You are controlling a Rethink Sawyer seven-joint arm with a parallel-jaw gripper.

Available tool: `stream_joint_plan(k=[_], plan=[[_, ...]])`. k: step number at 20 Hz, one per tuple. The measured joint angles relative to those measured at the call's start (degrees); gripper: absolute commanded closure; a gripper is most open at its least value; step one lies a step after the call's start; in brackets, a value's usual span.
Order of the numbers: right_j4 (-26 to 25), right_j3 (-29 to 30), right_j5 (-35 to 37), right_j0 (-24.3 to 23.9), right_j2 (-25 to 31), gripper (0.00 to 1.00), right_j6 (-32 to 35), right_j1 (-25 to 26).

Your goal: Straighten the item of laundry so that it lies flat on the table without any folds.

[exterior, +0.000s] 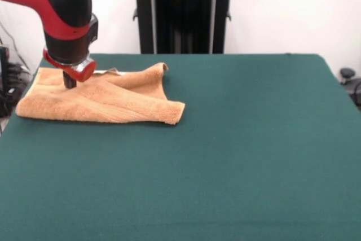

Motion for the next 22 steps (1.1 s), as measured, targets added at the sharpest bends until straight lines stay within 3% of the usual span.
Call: stream_joint_plan(k=[1, 22], plan=[[-0.1, 0.0, 0.0, 0.0, 0.0, 0.00, 0.0, -0.1], [0.2, 0.0, 0.0, 0.0, -0.6, 0.00, 0.0, -0.5]])
